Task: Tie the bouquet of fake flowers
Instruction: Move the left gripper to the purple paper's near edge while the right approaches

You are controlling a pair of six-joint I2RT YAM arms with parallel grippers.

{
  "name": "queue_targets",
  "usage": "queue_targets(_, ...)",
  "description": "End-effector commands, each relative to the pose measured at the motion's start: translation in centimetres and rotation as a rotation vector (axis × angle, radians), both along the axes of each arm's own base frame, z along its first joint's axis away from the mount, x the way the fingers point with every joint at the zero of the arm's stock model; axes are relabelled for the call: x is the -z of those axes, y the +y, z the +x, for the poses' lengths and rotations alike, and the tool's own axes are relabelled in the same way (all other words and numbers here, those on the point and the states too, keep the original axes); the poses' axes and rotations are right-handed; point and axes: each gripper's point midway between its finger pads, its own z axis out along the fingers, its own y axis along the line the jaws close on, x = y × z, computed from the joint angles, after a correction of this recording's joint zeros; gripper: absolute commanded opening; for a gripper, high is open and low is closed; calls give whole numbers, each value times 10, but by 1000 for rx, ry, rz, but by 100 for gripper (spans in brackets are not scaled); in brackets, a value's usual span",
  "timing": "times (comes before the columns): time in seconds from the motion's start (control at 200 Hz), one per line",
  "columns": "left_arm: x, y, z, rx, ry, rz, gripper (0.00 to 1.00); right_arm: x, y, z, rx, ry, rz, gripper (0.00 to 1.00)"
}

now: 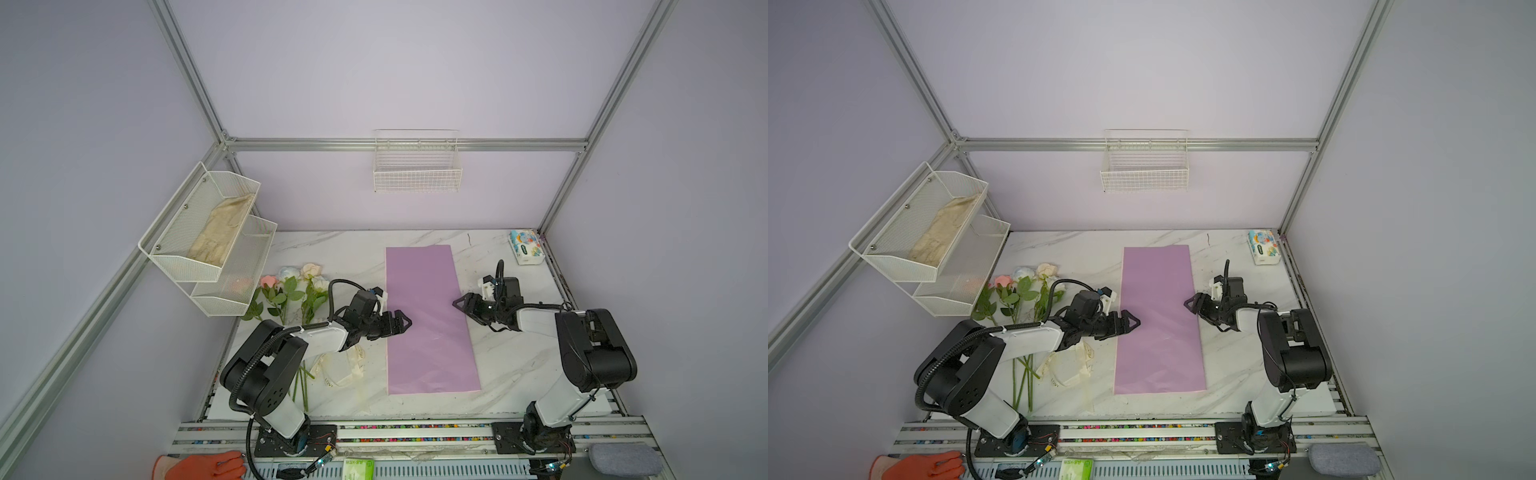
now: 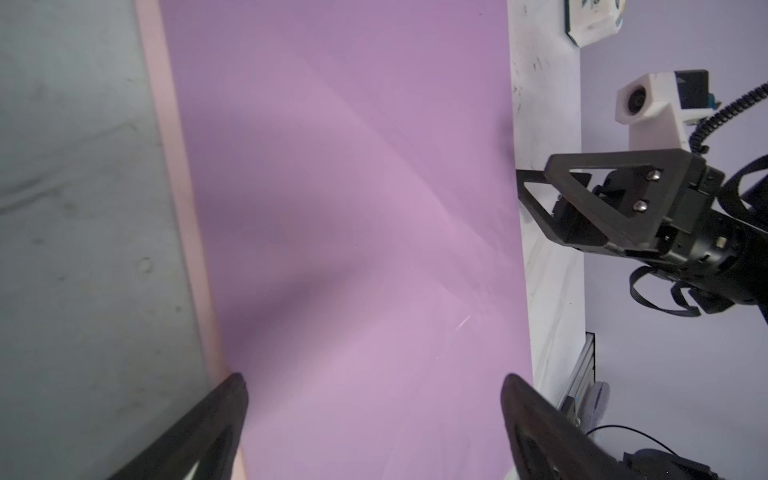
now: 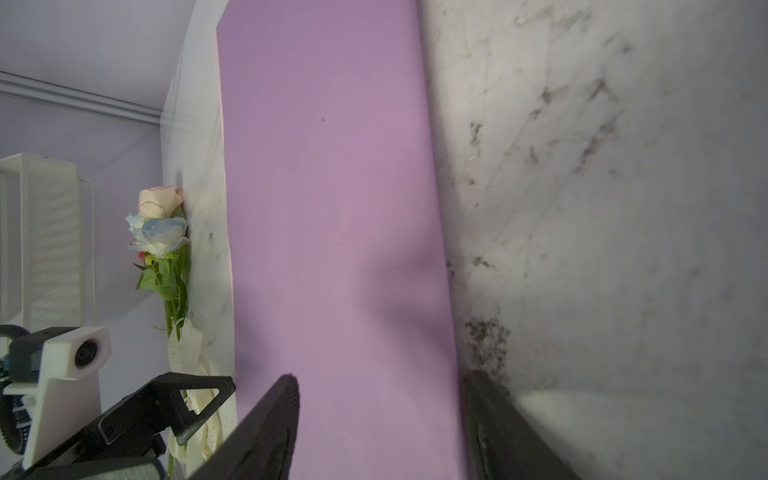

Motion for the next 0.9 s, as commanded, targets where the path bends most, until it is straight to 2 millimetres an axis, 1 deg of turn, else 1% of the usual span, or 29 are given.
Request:
queue_targets(0.0, -36, 10, 21, -63, -76, 1, 94, 22, 1, -13, -13, 75, 19, 65)
queue_targets(0.035, -36, 17, 20, -78, -71, 14, 94, 22, 3, -12, -28, 67, 24, 64)
queue_targets(0.08, -37, 25, 19, -92, -69, 19, 93, 23, 3, -11, -37, 59, 16, 60)
queue_targets(0.13, -41, 28, 15, -88, -72, 2, 92, 25, 2, -7, -39, 48, 2, 58)
queue_targets(0.17, -42, 28, 11, -75, -71, -23, 91, 24, 5, -5, -55, 35, 10, 58)
queue_targets(0.215, -44, 25, 6, -53, -63, -55, 89, 23, 9, -2, -74, 22, 35, 52)
queue_targets(0.255, -45, 22, 2, -34, -57, -78, 87, 21, 14, 1, -91, 15, 64, 51)
queue_targets(0.325, -45, 15, -5, 3, -41, -126, 80, 18, 23, 4, -131, 6, 126, 40)
queue_targets(0.34, -45, 14, -7, 9, -37, -134, 79, 18, 25, 5, -137, 6, 134, 39)
queue_targets(0.41, -42, 14, -10, 9, -20, -141, 75, 18, 26, 11, -138, 0, 146, 40)
queue_targets(0.545, -41, 21, -12, -23, -23, -126, 75, 15, 28, 25, -145, -26, 134, 40)
queue_targets(0.585, -35, 23, -14, -31, -8, -109, 75, 17, 29, 28, -151, -21, 134, 39)
queue_targets(0.595, -44, 24, -14, -31, -31, -117, 75, 18, 29, 29, -153, -19, 134, 39)
queue_targets(0.605, -46, 24, -15, -32, -35, -116, 75, 18, 29, 30, -155, -19, 132, 39)
queue_targets(0.66, -48, 27, -19, -31, -28, -108, 75, 20, 28, 35, -153, -19, 115, 39)
queue_targets(0.71, -48, 27, -24, -27, -13, -112, 74, 23, 26, 38, -148, -9, 93, 42)
queue_targets(0.78, -48, 25, -34, -19, 22, -141, 72, 22, 20, 40, -130, -2, 47, 44)
queue_targets(0.825, -46, 23, -43, -10, 49, -155, 70, 17, 14, 42, -110, -9, 8, 48)
queue_targets(0.895, -37, 22, -58, -1, 87, -155, 70, 7, 8, 39, -89, -28, -36, 50)
